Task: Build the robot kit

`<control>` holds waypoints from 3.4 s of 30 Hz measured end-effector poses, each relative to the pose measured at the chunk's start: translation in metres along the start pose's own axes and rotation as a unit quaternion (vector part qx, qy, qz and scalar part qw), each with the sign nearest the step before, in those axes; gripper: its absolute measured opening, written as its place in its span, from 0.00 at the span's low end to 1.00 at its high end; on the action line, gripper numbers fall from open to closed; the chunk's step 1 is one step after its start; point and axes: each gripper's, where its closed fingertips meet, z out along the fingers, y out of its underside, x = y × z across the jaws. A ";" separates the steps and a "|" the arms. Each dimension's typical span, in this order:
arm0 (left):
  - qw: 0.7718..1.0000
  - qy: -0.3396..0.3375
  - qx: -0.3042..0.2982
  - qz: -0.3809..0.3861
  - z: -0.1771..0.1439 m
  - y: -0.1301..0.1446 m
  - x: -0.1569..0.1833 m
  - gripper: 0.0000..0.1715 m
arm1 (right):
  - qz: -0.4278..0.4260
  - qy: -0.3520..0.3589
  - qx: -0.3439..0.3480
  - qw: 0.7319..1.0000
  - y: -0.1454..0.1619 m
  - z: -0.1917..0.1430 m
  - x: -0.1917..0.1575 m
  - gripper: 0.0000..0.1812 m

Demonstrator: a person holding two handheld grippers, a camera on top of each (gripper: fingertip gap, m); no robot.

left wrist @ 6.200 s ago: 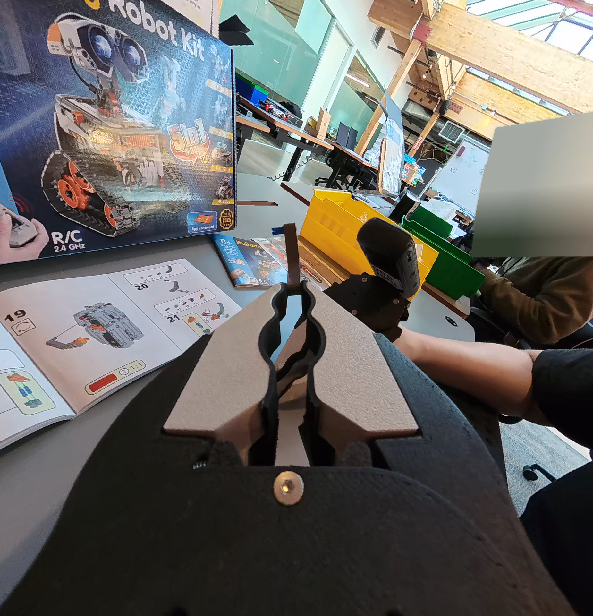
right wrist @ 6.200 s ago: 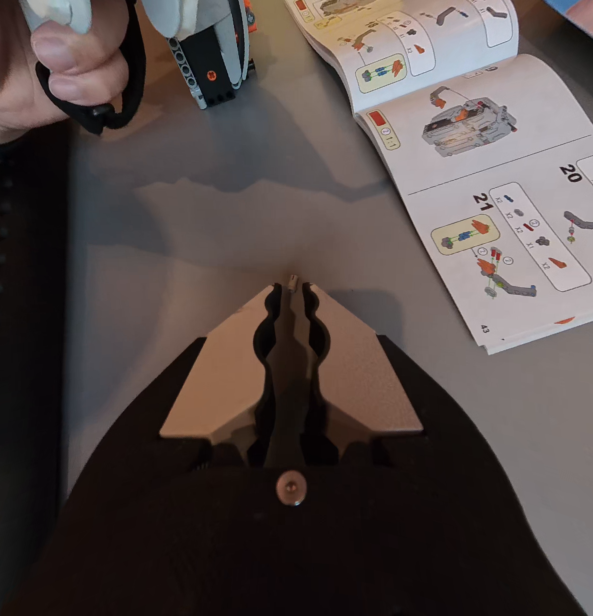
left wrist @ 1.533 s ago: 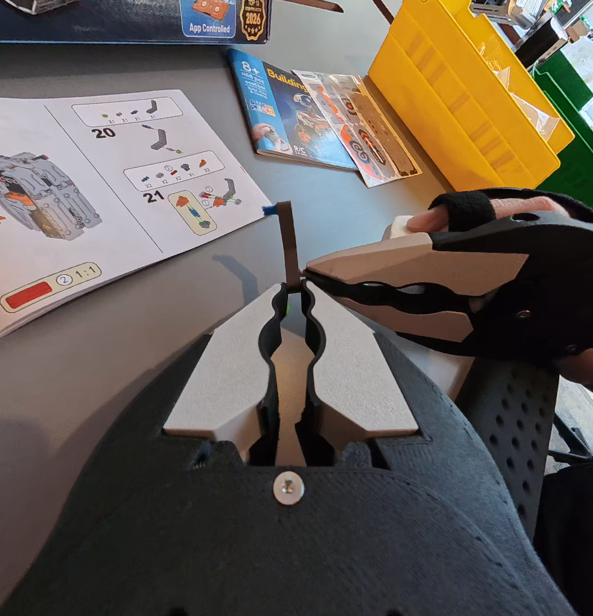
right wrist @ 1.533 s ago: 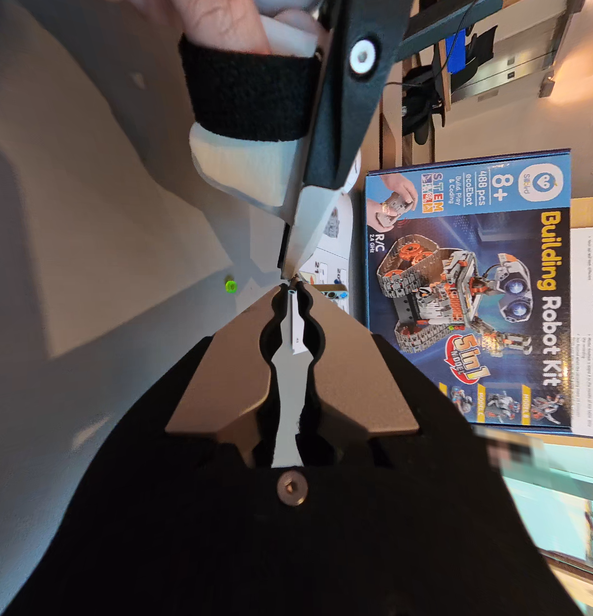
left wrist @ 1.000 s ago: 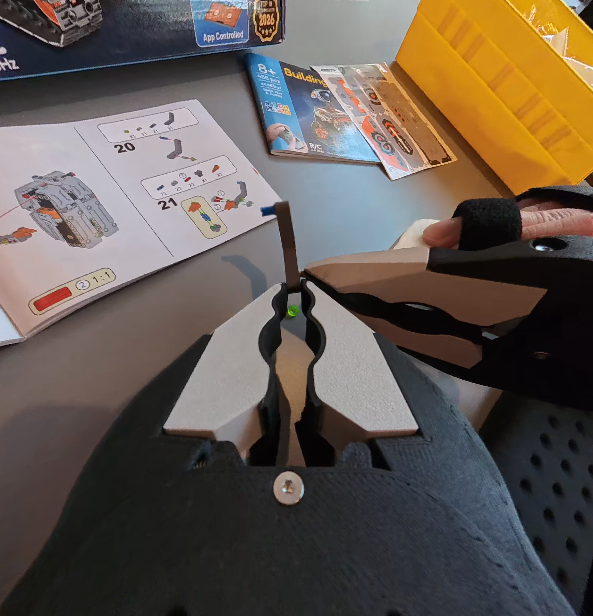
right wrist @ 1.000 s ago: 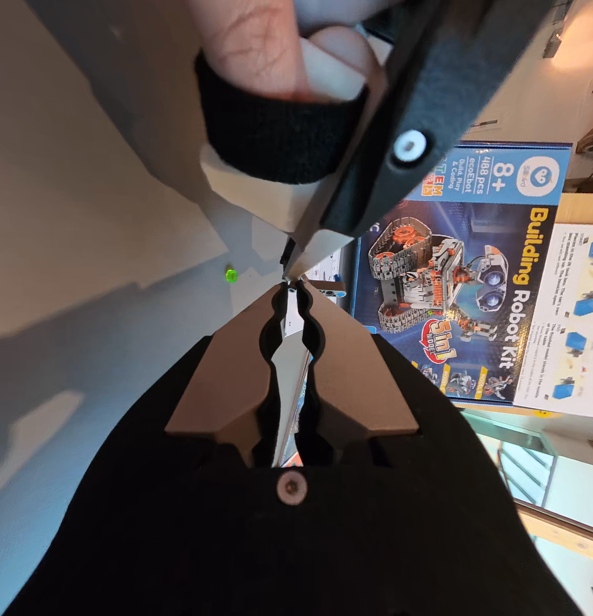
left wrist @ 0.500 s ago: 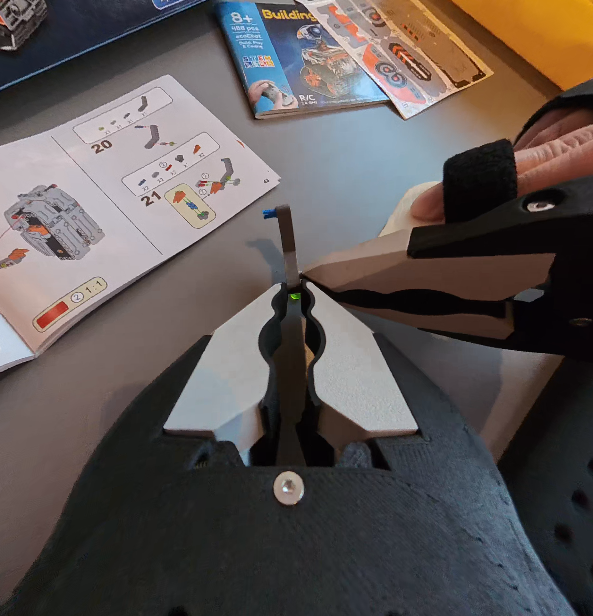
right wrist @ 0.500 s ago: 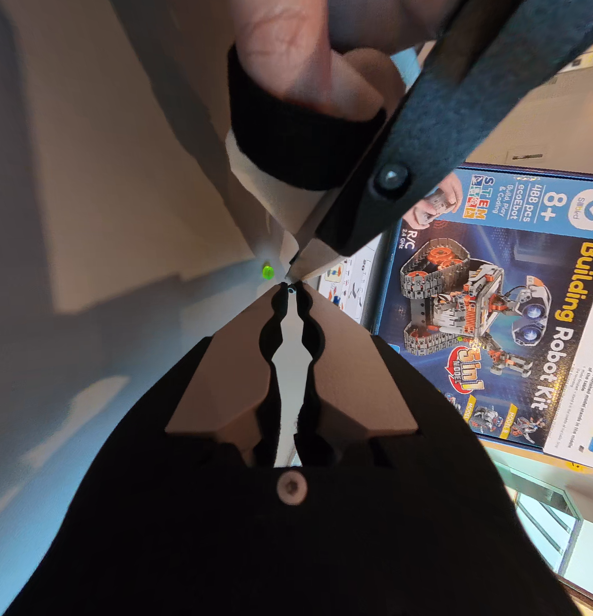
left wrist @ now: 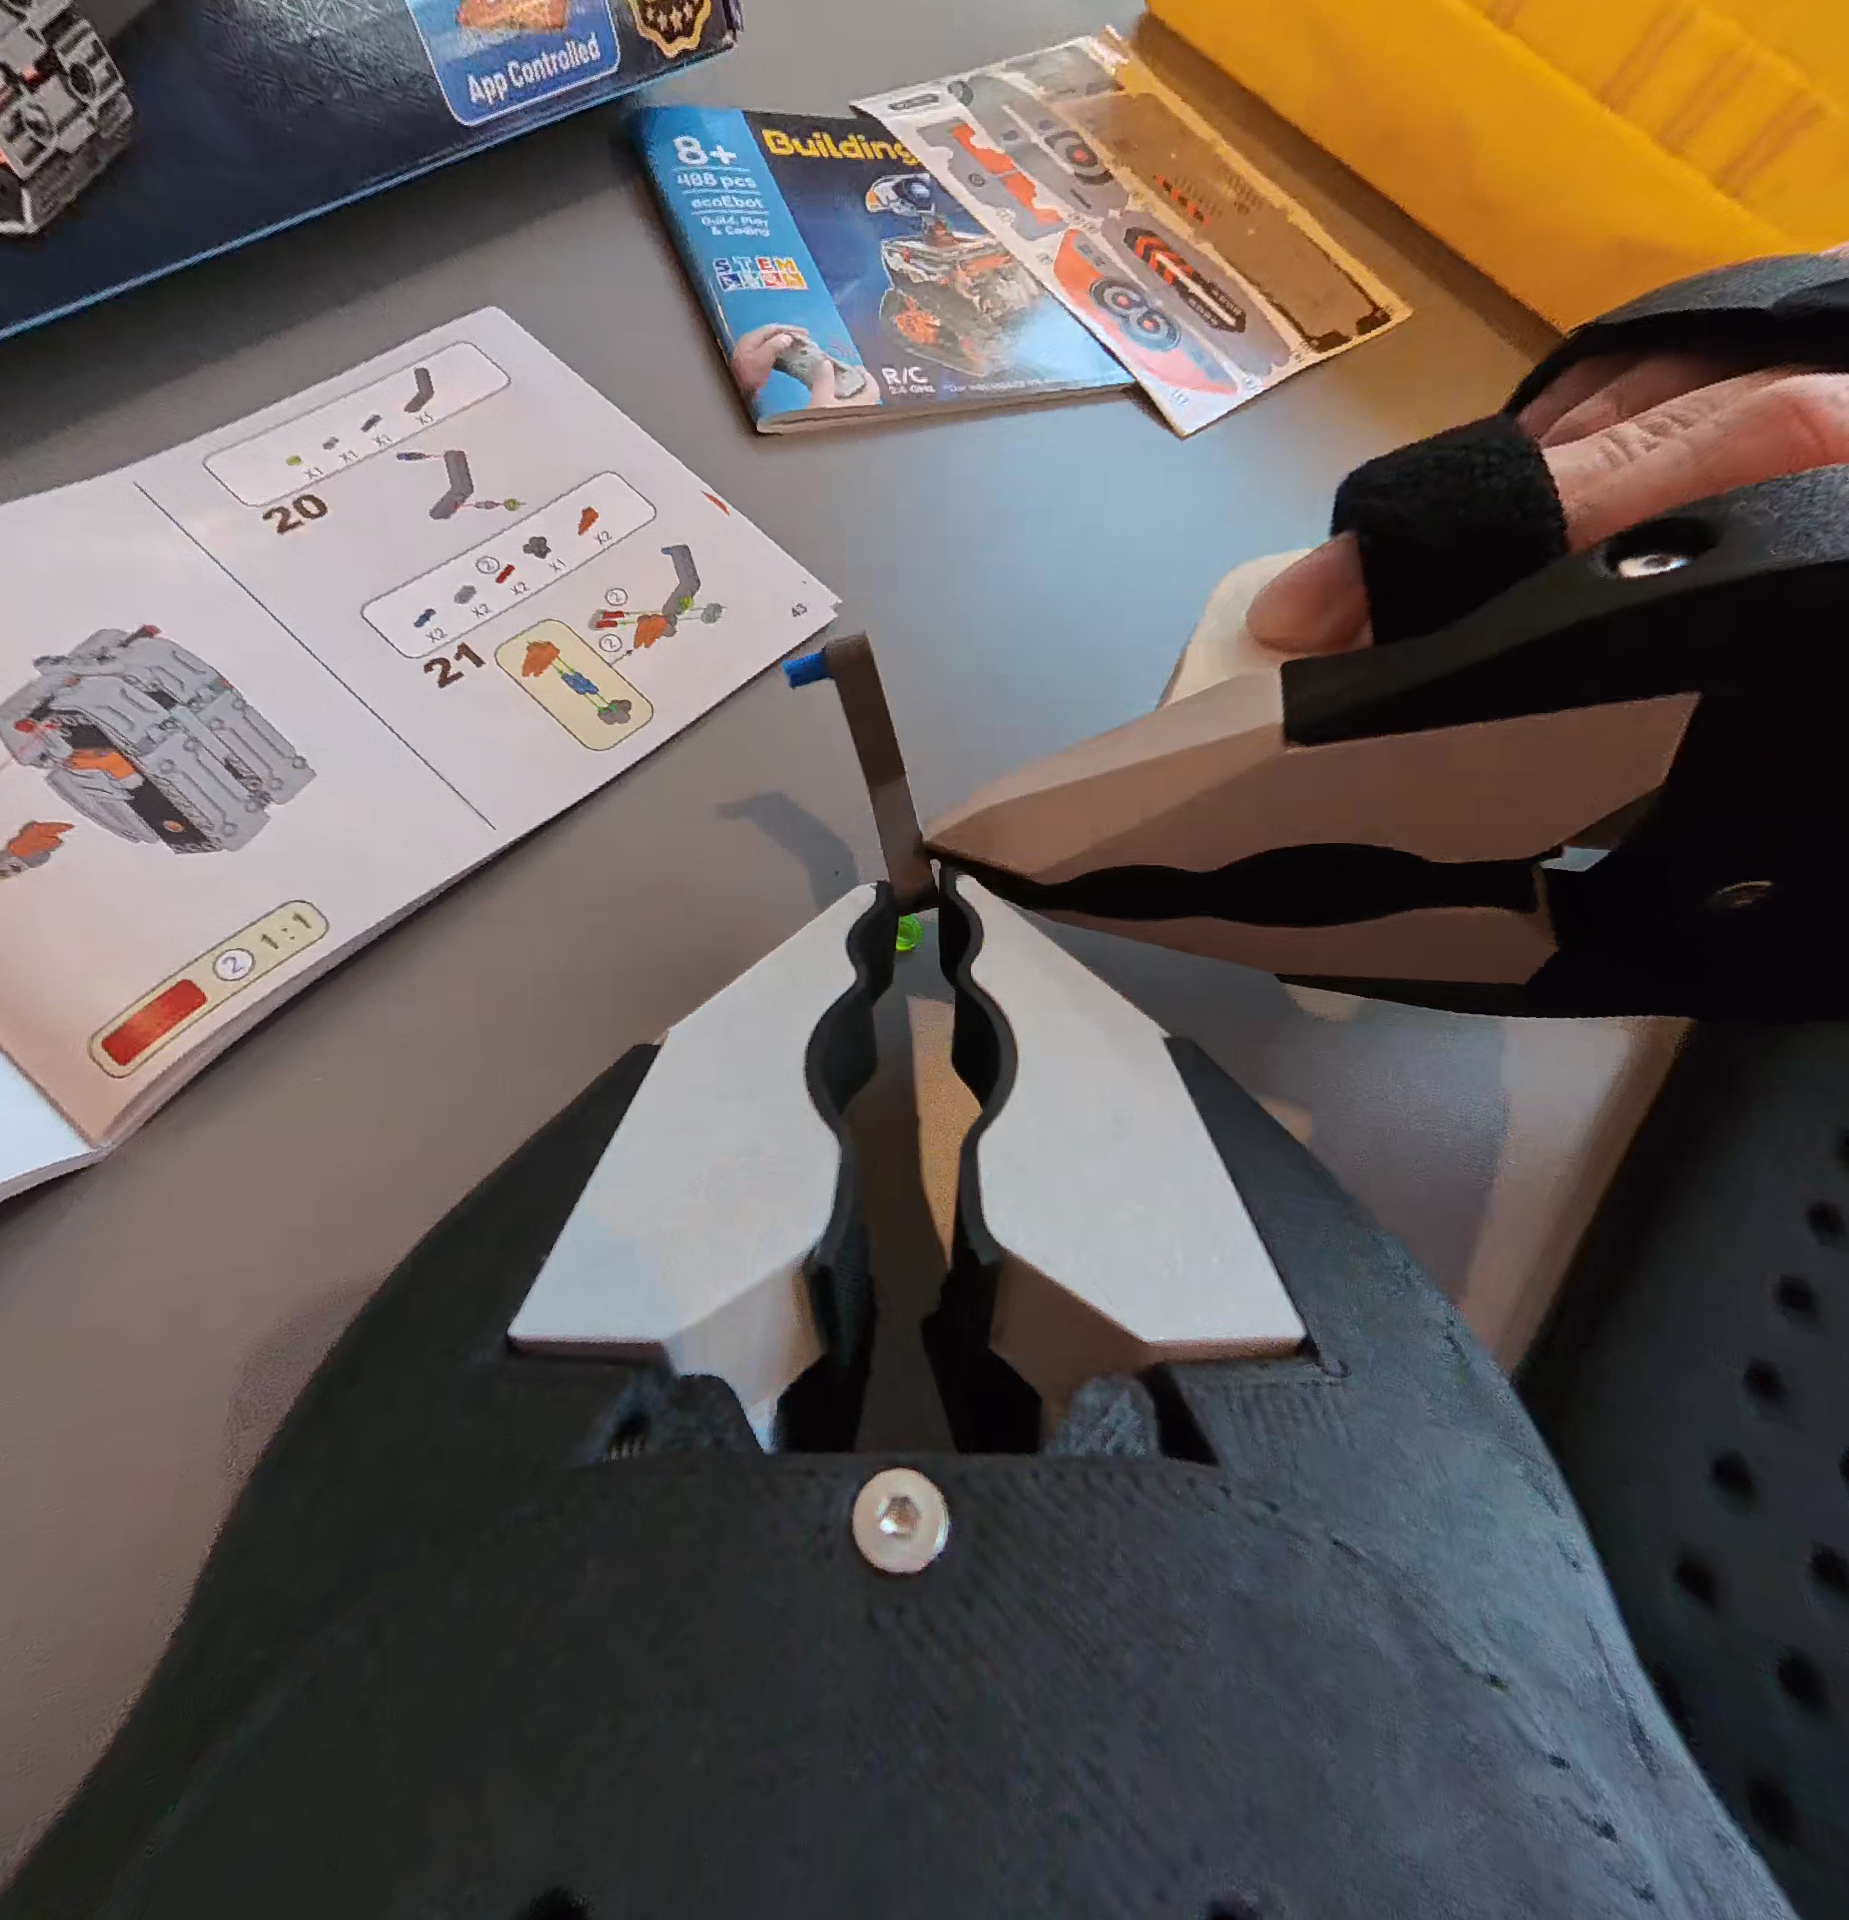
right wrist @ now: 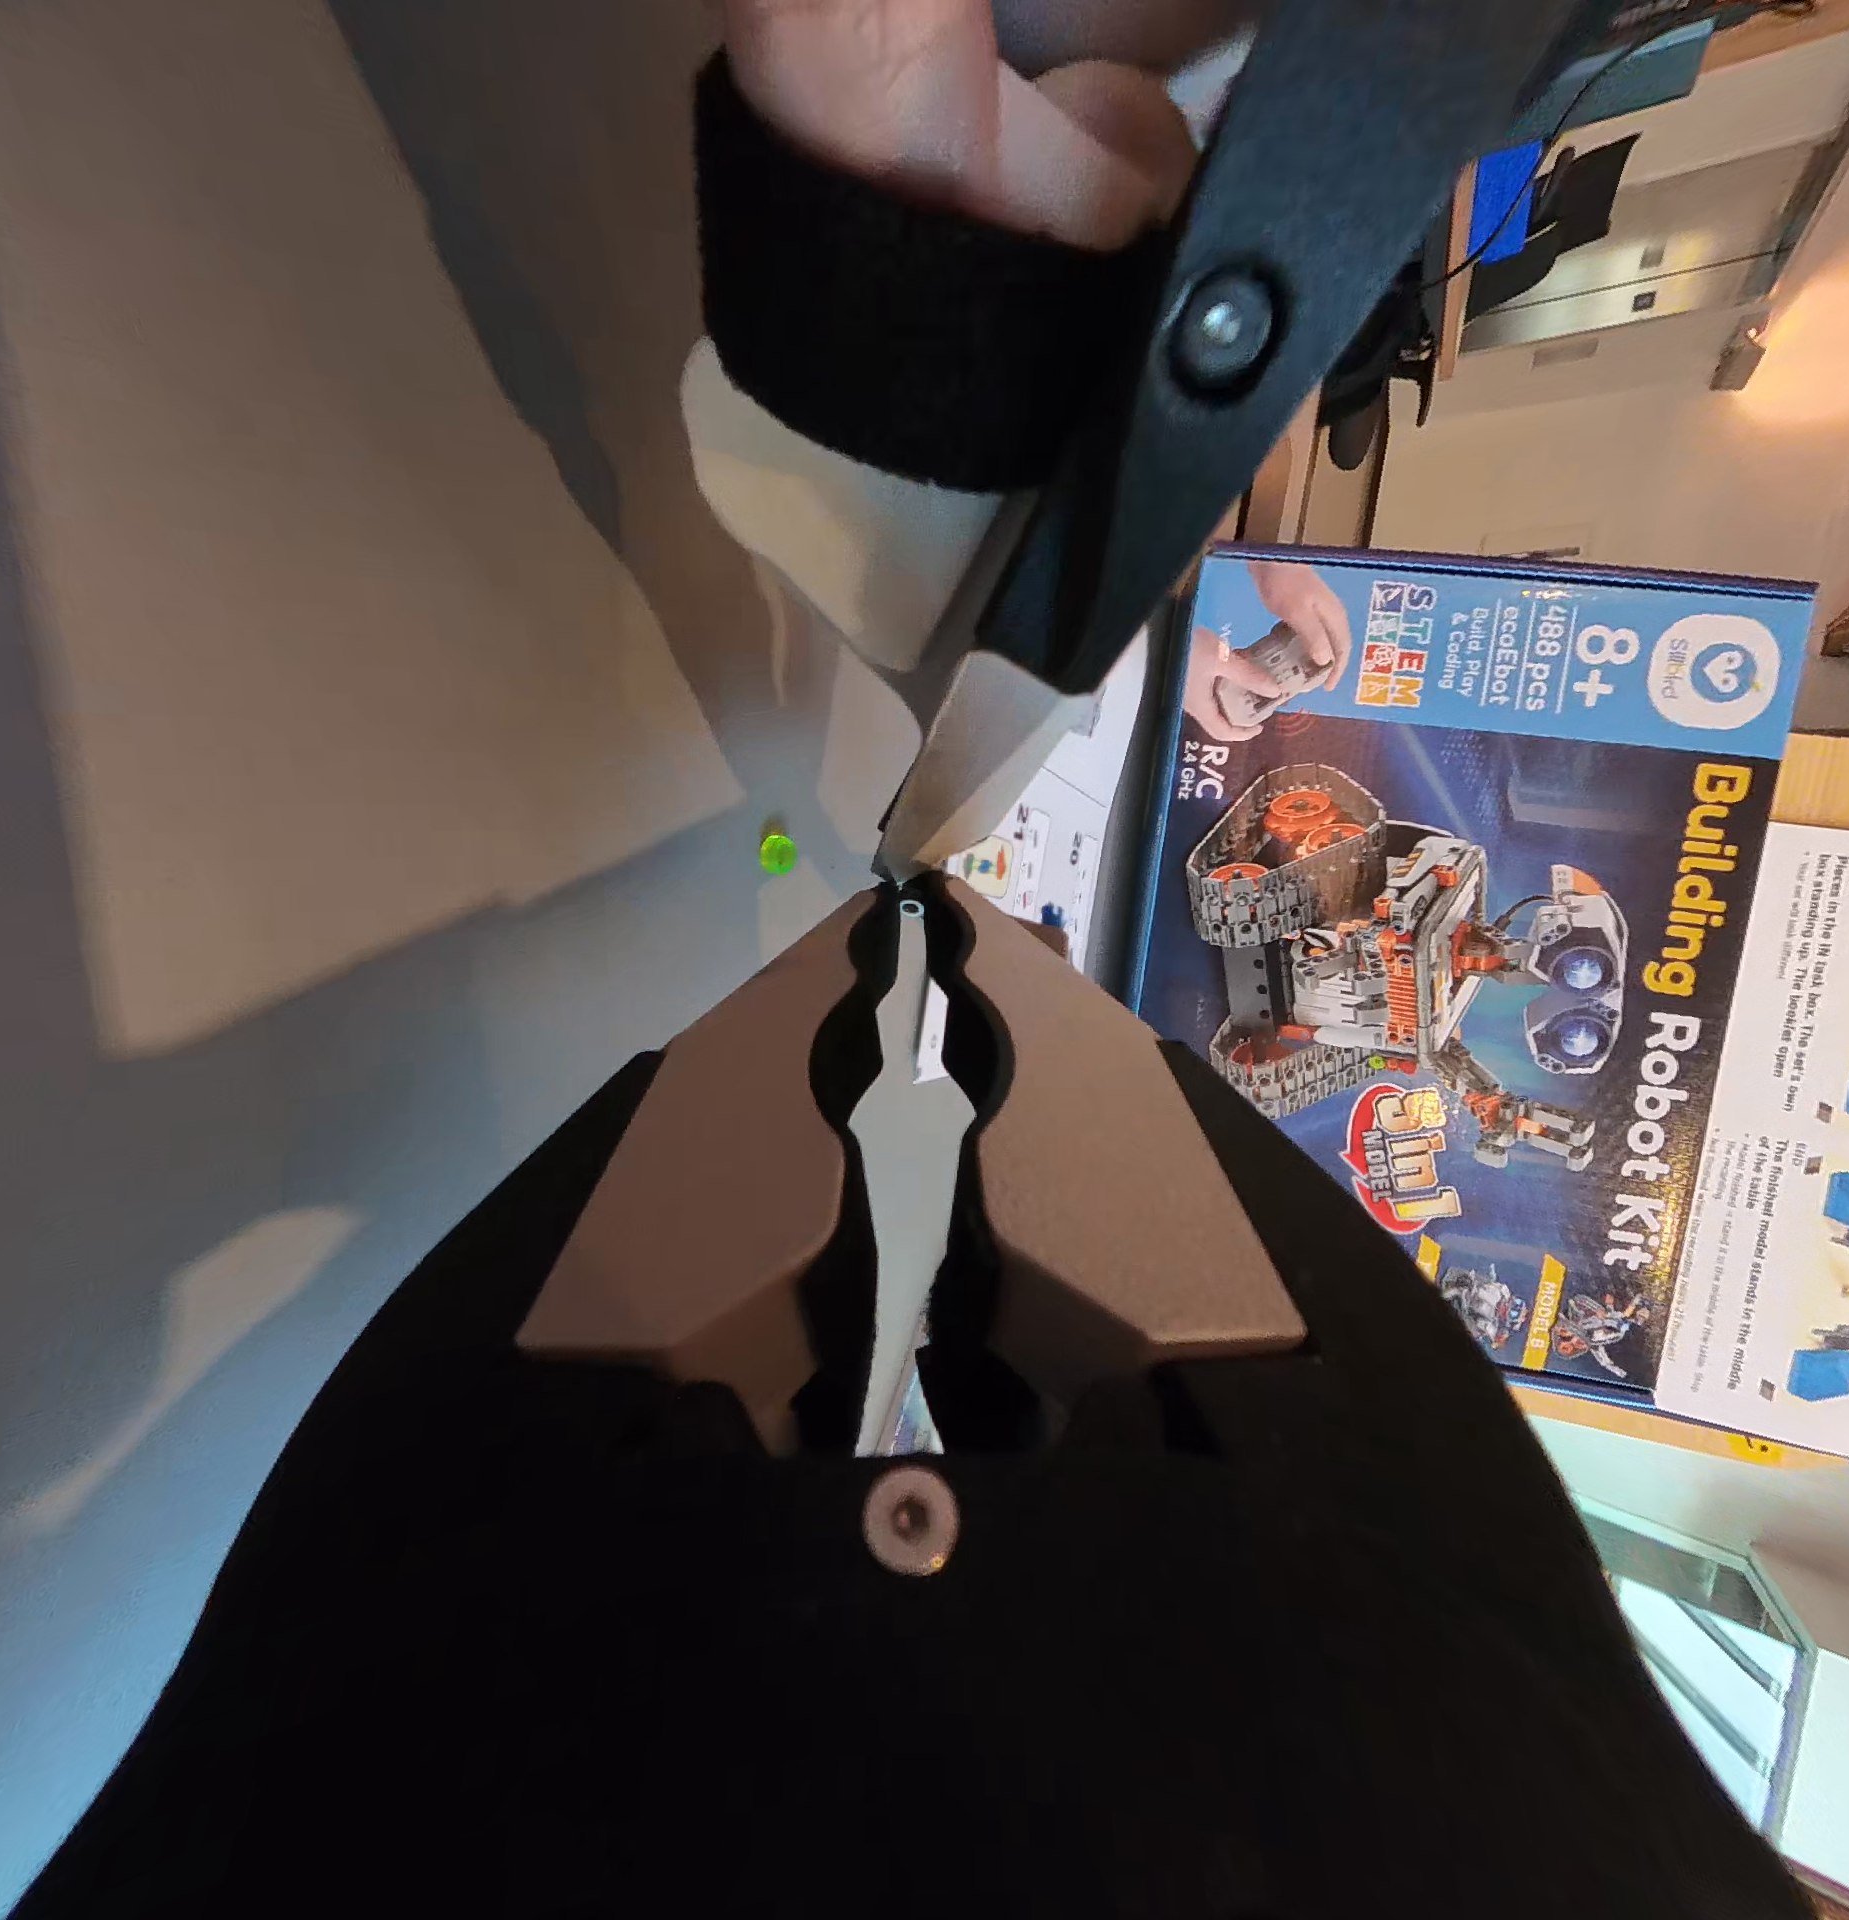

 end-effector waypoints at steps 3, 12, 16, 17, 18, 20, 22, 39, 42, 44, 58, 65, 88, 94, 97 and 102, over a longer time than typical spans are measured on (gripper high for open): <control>1.000 0.002 0.004 0.008 -0.001 -0.002 0.000 0.04 | -0.002 0.008 0.014 1.000 -0.001 0.000 0.001 0.03; 0.993 0.079 0.025 -0.079 -0.012 -0.010 -0.001 0.03 | 0.115 -0.036 0.130 0.984 -0.010 -0.018 0.008 0.11; 0.987 0.132 0.048 -0.072 -0.022 -0.020 0.012 0.04 | 0.291 -0.058 0.212 0.931 0.002 -0.033 0.037 0.13; 0.985 0.147 0.053 -0.068 -0.025 -0.022 0.016 0.04 | 0.352 -0.083 0.226 0.905 0.008 -0.034 0.041 0.17; 0.983 0.159 0.058 -0.064 -0.027 -0.024 0.020 0.03 | 0.415 -0.118 0.243 0.869 0.011 -0.036 0.044 0.20; 0.980 0.180 0.065 -0.049 -0.031 -0.027 0.027 0.03 | 0.525 -0.223 0.284 0.771 0.007 -0.042 0.042 0.22; 0.976 0.202 0.073 -0.037 -0.035 -0.030 0.035 0.03 | 0.583 -0.341 0.315 0.667 -0.006 -0.052 0.035 0.22; 0.964 0.216 0.151 0.047 -0.048 -0.047 0.061 0.25 | 0.656 -0.399 0.411 0.491 -0.010 -0.071 0.066 0.04; 0.966 0.194 0.161 0.062 -0.043 -0.049 0.062 0.23 | 0.653 -0.390 0.416 0.498 -0.011 -0.072 0.068 0.04; 0.967 0.187 0.159 0.075 -0.042 -0.047 0.064 0.23 | 0.648 -0.381 0.420 0.508 -0.011 -0.072 0.069 0.04; 0.962 0.190 0.183 0.071 -0.052 -0.054 0.065 0.16 | 0.601 -0.348 0.452 0.560 -0.017 -0.080 0.071 0.04; 0.965 0.189 0.173 0.060 -0.049 -0.051 0.061 0.16 | 0.635 -0.353 0.463 0.508 -0.005 -0.080 0.082 0.04; 0.966 0.184 0.172 0.051 -0.047 -0.051 0.053 0.30 | 0.642 -0.361 0.436 0.517 -0.005 -0.072 0.074 0.04; 0.965 0.142 0.210 0.062 -0.053 -0.061 0.042 0.44 | 0.658 -0.342 0.438 0.509 0.001 -0.071 0.082 0.04; 0.965 0.127 0.222 0.056 -0.054 -0.064 0.035 0.49 | 0.662 -0.332 0.441 0.508 0.004 -0.071 0.085 0.04; 0.966 0.125 0.221 0.056 -0.054 -0.064 0.033 0.53 | 0.662 -0.329 0.436 0.513 0.004 -0.067 0.083 0.04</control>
